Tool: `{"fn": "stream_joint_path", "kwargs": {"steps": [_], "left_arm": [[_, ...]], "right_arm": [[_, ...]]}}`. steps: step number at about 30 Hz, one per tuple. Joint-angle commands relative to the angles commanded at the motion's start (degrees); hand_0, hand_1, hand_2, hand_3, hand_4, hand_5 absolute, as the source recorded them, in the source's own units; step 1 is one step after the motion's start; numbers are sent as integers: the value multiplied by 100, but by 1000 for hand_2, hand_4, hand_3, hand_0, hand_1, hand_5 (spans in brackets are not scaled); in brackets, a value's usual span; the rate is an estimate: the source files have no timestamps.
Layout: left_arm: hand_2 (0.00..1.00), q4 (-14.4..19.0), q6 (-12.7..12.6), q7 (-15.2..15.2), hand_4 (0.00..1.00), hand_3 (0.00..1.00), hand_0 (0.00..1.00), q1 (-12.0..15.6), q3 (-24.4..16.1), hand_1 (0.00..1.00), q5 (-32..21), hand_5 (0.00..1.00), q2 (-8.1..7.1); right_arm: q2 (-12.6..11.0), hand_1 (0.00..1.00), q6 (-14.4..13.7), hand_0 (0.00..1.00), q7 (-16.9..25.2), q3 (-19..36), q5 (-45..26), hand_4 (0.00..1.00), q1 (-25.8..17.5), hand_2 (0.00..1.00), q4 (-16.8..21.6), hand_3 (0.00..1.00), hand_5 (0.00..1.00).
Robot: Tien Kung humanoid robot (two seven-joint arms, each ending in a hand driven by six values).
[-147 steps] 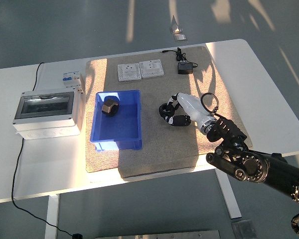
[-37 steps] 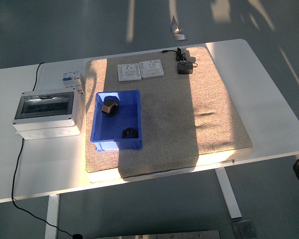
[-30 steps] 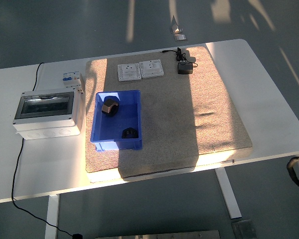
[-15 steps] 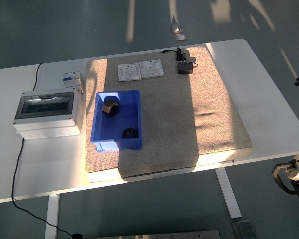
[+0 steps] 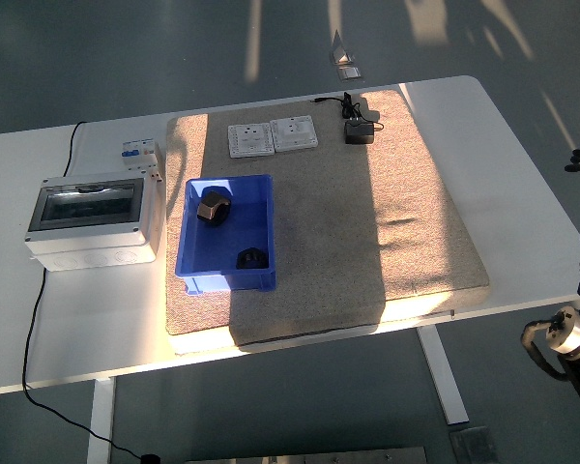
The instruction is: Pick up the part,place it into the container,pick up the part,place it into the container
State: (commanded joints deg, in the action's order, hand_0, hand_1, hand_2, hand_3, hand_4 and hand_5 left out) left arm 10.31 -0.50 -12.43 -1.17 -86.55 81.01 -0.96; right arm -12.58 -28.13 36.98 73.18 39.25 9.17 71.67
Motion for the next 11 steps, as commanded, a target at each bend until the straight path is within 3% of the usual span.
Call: {"fn": "stream_joint_path", "kwargs": {"steps": [11], "left_arm": [[753,0,-14,28,795,812,719,46,-16,720,9,789,65]], "right_arm": [[-23,328,-16,636,0,-177,37,881,101,403,-66,391,342]]}}
